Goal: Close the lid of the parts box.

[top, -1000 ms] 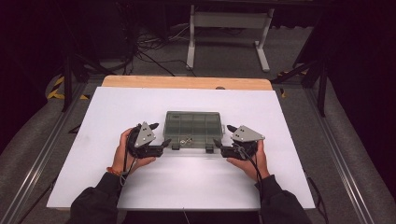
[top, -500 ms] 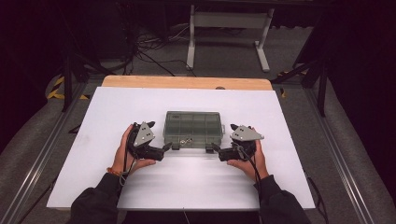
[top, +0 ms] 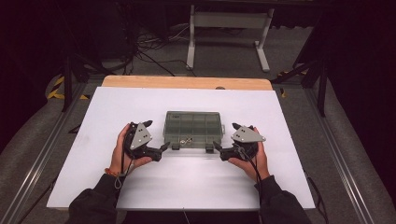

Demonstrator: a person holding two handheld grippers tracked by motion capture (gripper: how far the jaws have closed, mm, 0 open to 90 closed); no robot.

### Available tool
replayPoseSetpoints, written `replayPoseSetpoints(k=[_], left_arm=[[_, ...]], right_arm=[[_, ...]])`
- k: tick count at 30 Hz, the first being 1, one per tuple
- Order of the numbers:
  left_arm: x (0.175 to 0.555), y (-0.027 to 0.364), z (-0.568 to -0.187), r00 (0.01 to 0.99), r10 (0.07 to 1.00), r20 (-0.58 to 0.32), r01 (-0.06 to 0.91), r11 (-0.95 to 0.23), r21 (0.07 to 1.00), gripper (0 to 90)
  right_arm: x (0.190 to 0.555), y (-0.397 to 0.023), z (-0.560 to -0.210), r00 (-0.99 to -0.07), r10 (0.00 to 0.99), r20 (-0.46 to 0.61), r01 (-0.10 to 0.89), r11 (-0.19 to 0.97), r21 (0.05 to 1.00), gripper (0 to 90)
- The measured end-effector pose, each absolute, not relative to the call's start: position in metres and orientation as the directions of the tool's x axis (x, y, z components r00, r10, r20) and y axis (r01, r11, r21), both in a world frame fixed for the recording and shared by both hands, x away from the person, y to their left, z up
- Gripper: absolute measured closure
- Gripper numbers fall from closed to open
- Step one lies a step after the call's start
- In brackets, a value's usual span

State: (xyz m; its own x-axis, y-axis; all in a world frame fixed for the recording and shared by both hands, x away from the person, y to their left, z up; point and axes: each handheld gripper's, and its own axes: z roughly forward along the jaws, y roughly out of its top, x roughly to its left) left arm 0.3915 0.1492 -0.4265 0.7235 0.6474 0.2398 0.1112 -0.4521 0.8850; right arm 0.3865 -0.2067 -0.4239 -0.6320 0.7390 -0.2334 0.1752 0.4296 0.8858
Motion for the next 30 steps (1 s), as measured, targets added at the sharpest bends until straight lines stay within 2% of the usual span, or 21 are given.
replayPoseSetpoints(k=[14,30], left_arm=[[0.378,0.165,-0.415,0.708,0.657,0.261,0.084,-0.444,0.892,3.9],[0.359,0.189,-0.419,0.688,0.668,0.283,0.092,-0.468,0.879,4.0]], right_arm=[[0.374,-0.216,-0.418,-0.619,0.736,-0.274,0.147,0.451,0.88,5.5],[0.359,-0.229,-0.415,-0.603,0.746,-0.284,0.144,0.452,0.881,5.8]])
